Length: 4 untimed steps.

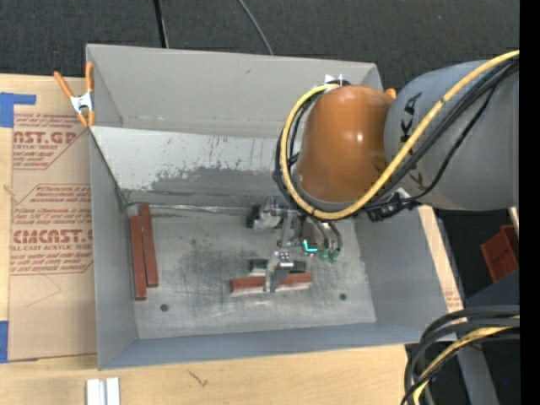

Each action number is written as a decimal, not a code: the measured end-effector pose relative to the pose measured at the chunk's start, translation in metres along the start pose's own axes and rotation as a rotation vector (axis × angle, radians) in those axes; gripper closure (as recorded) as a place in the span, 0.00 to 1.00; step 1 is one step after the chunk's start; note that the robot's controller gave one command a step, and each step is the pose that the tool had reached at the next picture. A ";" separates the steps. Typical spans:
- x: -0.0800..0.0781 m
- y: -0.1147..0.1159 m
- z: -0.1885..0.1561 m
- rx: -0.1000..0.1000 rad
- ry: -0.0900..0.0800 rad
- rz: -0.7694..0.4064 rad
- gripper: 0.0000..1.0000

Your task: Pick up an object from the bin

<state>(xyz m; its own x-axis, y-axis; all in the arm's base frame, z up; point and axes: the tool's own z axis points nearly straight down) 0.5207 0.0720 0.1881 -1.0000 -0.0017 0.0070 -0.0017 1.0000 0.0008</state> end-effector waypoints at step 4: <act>-0.017 -0.010 0.110 -0.002 -0.017 -0.033 1.00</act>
Offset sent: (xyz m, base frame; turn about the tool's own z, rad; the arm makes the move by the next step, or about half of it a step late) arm 0.0127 -0.0118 -0.1181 -0.0332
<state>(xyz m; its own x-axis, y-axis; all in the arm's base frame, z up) 0.5372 0.0620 0.0777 -0.9993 -0.0347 -0.0100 -0.0348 0.9994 0.0030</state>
